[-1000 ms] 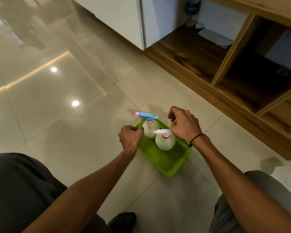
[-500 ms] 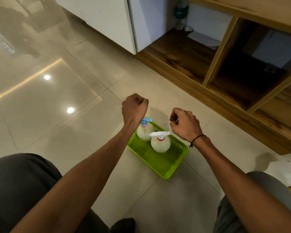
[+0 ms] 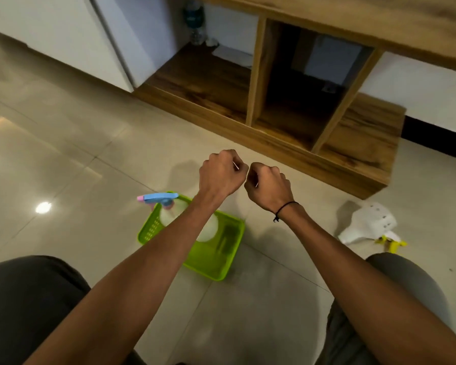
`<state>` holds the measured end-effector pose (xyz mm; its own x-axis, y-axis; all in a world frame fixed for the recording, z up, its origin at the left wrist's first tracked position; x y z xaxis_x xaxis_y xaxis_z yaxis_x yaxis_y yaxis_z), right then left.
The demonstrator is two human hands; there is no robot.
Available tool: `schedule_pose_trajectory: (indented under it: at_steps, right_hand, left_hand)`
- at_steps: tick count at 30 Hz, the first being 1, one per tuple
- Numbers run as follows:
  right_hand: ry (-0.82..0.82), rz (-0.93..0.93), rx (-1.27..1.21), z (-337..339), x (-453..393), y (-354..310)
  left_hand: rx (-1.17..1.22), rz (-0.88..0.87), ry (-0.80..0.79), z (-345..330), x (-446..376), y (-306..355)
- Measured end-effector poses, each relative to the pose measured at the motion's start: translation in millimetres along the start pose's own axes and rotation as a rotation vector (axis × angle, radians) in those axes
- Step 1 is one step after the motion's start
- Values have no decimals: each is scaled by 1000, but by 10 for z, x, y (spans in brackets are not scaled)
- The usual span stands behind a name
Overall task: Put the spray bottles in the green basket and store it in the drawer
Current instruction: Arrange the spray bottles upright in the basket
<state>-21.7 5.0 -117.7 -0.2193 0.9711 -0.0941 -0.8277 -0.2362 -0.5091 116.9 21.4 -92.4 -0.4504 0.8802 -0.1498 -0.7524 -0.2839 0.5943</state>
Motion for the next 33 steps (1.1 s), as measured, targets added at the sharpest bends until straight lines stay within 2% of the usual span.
schedule_pose_trajectory:
  at_steps: [6,14,20,24,30,33]
  right_hand:
    - [70,-127,57,216,108,524]
    - [186,-362,160,470,469,1320]
    - [120,-534,234,560,989,1971]
    - [171,-760,176,614,1260,2363]
    - [238,-972,100,609,1469,2737]
    - [297,-1095,6,606,1539,2869]
  left_hand:
    - [16,-88,-163,-533,213,384]
    - [70,-194,-303,-1066,580,793]
    - [111,-401,-487,-1512,987,1082]
    - [105,-539,-616,-1753,1248,1238]
    - [50,-689,-664,-2026,1542,1373]
    - [45,-700,-674,-2161,1627,1408]
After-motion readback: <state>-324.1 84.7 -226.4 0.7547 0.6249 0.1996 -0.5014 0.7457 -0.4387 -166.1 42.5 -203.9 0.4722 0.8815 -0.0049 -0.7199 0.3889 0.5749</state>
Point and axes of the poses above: each hand's wrist, its own x-axis away from the middle knuckle, its own z-axis out of the back of the hand, y = z × x, the point moved 7 cm from there along -x, towards the middle knuckle, and after that the axes turned 14 degrees about y, right-handed, at the moved point
